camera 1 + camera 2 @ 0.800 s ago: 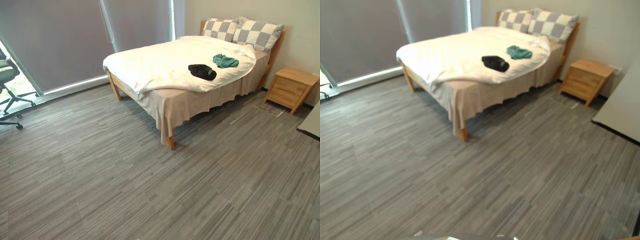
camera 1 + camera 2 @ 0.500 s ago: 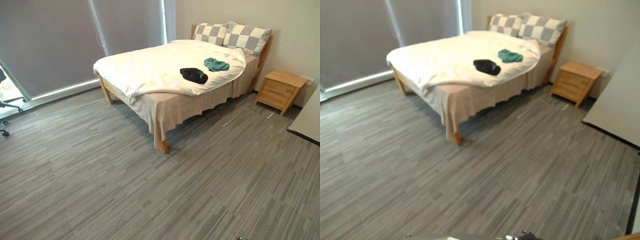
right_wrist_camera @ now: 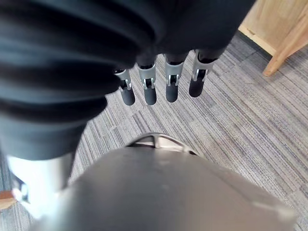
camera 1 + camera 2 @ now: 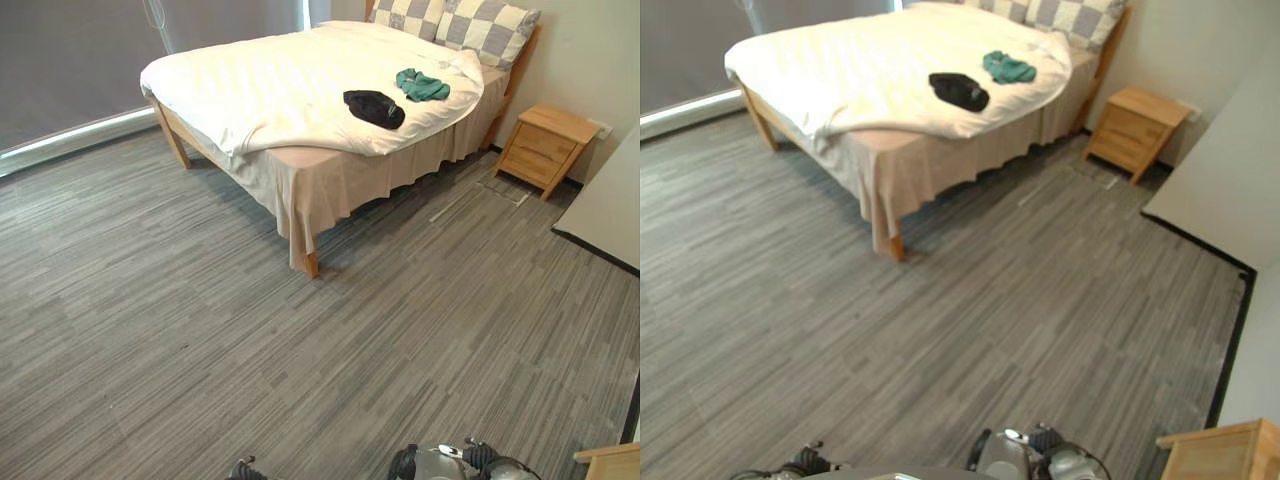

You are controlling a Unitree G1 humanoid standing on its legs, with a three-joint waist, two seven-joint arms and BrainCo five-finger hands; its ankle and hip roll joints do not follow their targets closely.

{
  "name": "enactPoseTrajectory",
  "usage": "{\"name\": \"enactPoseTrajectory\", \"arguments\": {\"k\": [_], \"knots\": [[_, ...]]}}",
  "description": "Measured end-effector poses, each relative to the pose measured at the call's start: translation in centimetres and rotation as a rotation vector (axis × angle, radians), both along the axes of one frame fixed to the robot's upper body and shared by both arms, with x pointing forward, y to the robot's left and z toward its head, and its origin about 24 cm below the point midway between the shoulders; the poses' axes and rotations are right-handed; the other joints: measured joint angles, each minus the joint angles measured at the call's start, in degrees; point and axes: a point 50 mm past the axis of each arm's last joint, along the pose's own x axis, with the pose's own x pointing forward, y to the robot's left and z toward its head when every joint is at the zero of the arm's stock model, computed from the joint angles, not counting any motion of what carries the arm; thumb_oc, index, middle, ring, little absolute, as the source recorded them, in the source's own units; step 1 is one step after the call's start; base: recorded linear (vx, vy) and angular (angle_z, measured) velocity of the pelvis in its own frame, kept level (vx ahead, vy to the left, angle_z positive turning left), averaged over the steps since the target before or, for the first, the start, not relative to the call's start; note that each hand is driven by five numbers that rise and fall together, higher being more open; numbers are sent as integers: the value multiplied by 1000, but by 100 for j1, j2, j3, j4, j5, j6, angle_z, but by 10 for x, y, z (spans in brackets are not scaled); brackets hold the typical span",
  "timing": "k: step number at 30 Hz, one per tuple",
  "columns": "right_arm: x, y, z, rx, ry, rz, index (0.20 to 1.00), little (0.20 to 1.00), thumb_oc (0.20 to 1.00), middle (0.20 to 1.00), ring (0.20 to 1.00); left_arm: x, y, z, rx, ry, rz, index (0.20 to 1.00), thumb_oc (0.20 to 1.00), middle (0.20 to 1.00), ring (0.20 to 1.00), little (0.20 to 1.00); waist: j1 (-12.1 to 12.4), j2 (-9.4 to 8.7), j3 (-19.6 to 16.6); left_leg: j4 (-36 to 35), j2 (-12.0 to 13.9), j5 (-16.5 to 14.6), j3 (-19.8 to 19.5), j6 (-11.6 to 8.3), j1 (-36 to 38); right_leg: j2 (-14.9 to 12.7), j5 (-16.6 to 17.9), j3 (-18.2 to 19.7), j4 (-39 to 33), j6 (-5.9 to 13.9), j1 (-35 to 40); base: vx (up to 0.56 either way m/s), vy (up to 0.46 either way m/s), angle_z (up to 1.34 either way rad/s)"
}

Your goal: Tidy up the quilt and then pick up the clothes from the bed and put them into the laundry hamper.

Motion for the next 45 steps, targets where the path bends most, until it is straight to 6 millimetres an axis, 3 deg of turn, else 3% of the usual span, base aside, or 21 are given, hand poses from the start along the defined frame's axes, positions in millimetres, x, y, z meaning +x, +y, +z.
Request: {"name": "enactPoseTrajectory", "arguments": {"k": [3, 5, 7, 9, 10, 12, 13, 16, 19, 21, 24, 25, 26, 28, 31, 33, 35, 39, 42, 44, 45], "knots": [[-10, -1, -2, 9, 18, -48, 1000, 1000, 1000, 1000, 1000, -1, 1, 0, 4, 8, 2, 1000, 1000, 1000, 1000, 1000, -288, -21, 7, 9, 59, -112, -265, -179, -13, -232, 368, 313, -2105, 111, 80, 543, -248, 36], [-18, -4, -3, 10, 19, -74, 1000, 1000, 1000, 1000, 1000, -5, 1, -1, 8, 28, 7, 1000, 1000, 1000, 1000, 1000, -461, -55, -58, -14, 208, -321, -388, -504, 161, -450, 656, 440, -2357, 172, 22, 559, -92, 33], [-25, -11, -3, -8, 51, -79, 1000, 1000, 1000, 1000, 1000, -22, -7, -6, -8, 88, 17, 1000, 1000, 1000, 1000, 1000, -618, 375, -56, -12, 872, -587, -406, -642, 506, -13, 1126, 286, -1712, 26, 117, 418, -66, 28], [-34, -21, -3, -34, 76, -68, 1000, 1000, 1000, 1000, 1000, -25, -22, -8, -50, 83, 9, 1000, 1000, 1000, 1000, 1000, -653, 611, -158, 61, 1180, -166, -382, -624, 688, 280, 1195, 334, -1318, -202, 172, 373, -224, 15], [-24, -27, 0, -52, 61, -59, 1000, 1000, 1000, 1000, 1000, -16, -25, -7, -61, 50, 6, 1000, 1000, 1000, 1000, 1000, -609, 624, -189, 878, 1337, 239, -485, -1001, 364, 421, 1014, 249, -1316, -469, 379, 424, -449, -13], [-9, -25, 3, -58, 24, -29, 1000, 1000, 1000, 1000, 1000, 3, -17, -3, -47, -13, 30, 1000, 1000, 1000, 1000, 1000, -375, 408, -204, 2762, 1413, 1027, -1054, -1291, -556, 596, 860, 254, -1482, -765, 600, 388, -323, -39], [-1, -19, 4, -57, 14, 8, 1000, 1000, 1000, 1000, 1000, 20, -6, 4, -11, -66, 34, 1000, 1000, 1000, 1000, 1000, -218, 109, -115, 4017, 1355, 1969, -1316, -1390, -1277, 627, 887, 323, -1717, -929, 792, 286, -70, -47], [16, -13, 7, -62, -26, 28, 1000, 1000, 1000, 1000, 1000, 30, 14, 11, 42, -121, 77, 1000, 1000, 1000, 1000, 1000, 70, -315, -26, 4718, 1070, 776, -998, -1194, -2062, 764, 809, 475, -2531, -1165, 1709, 449, -17, -37], [18, -9, 7, -67, -31, 80, 1000, 1000, 1000, 1000, 1000, 31, 17, 12, 44, -144, 92, 1000, 1000, 1000, 1000, 1000, 325, -364, -117, 3258, 779, 550, -460, -990, -2713, 886, 392, 471, -2714, -1030, 2147, 636, 178, -52], [12, -8, 5, -65, -11, 90, 1000, 1000, 1000, 1000, 1000, 36, 9, 12, 18, -157, 101, 1000, 1000, 1000, 1000, 1000, 479, -207, -88, 1011, 775, 977, 76, -638, -2711, 1063, 288, 386, -2711, -830, 2418, 517, 138, -22], [-11, -3, -2, -47, 42, 79, 1000, 1000, 1000, 1000, 1000, 18, 6, 6, 12, -112, 121, 1000, 1000, 1000, 1000, 1000, 544, 8, -227, 584, 873, 1170, 1102, -426, -2669, 1287, -159, 211, -2710, -418, 3077, 422, 57, 7], [-18, 6, -5, -26, 62, 79, 1000, 1000, 1000, 1000, 1000, 15, 10, 6, 20, -105, 126, 1000, 1000, 1000, 1000, 1000, 567, -185, -258, 733, 819, 1580, 1152, 157, -2572, 1200, -347, 274, -2674, -226, 3338, 296, 76, 0], [-22, 24, -9, 21, 73, 84, 1000, 1000, 1000, 1000, 1000, 8, 28, 9, 68, -78, 129, 1000, 1000, 1000, 1000, 1000, 573, -548, -329, 745, 566, 1454, 1194, 348, -2416, 926, -370, 235, -2555, -203, 3398, 416, 132, 3], [-13, 36, -8, 52, 43, 86, 1000, 1000, 1000, 1000, 1000, 9, 38, 11, 87, -76, 145, 1000, 1000, 1000, 1000, 1000, 560, -719, -335, 447, 402, 1339, 1208, 363, -2038, 800, -157, 217, -1691, -196, 3163, 400, 165, 5], [6, 36, -3, 57, -25, 99, 1000, 1000, 1000, 1000, 1000, 11, 36, 11, 86, -65, 132, 1000, 1000, 1000, 1000, 1000, 438, -461, -195, -11, 352, 1219, 1078, 491, -1329, 246, 99, 253, 1421, 186, 1988, 285, 92, 18], [17, 31, 1, 42, -58, 111, 1000, 1000, 1000, 1000, 1000, 13, 37, 12, 93, -70, 123, 1000, 1000, 1000, 1000, 1000, 423, -348, -163, -17, 348, 984, 981, 452, -1130, 65, 61, 160, 1632, 189, 1469, 374, -11, 35], [18, 27, 2, 32, -61, 113, 1000, 1000, 1000, 1000, 1000, 14, 36, 12, 93, -71, 113, 1000, 1000, 1000, 1000, 1000, 380, -232, -163, -14, 345, 881, 858, 466, -1099, -59, 17, -167, 970, 108, 1266, 418, -180, 45], [19, 22, 3, 3, -64, 164, 1000, 1000, 1000, 1000, 1000, 20, 31, 12, 82, -85, 105, 1000, 1000, 1000, 1000, 1000, 323, -180, -137, -16, 185, 759, 235, 314, -1036, -193, 442, 102, -2674, 170, 1314, 418, -208, 79], [18, 18, 4, -5, -68, 158, 1000, 1000, 1000, 1000, 1000, 16, 28, 10, 78, -73, 101, 1000, 1000, 1000, 1000, 1000, 93, -147, -86, -8, 263, 691, -523, 213, -1045, -56, 947, 1601, -2721, 273, 1125, 436, -239, 142], [8, 29, 0, 29, -47, 142, 1000, 1000, 1000, 1000, 1000, 19, 45, 16, 120, -86, 99, 1000, 1000, 1000, 1000, 1000, 42, -544, -189, 20, 416, 592, -604, -71, -1127, 59, 361, 1845, -2721, -143, 1142, 418, -273, 161], [4, 33, -1, 42, -36, 139, 1000, 1000, 1000, 1000, 1000, 22, 44, 16, 121, -89, 93, 1000, 1000, 1000, 1000, 1000, 29, -630, -164, 110, 466, 746, -598, -316, -1173, 67, 873, 1813, -2718, 126, 1258, 422, -328, 163]]}}
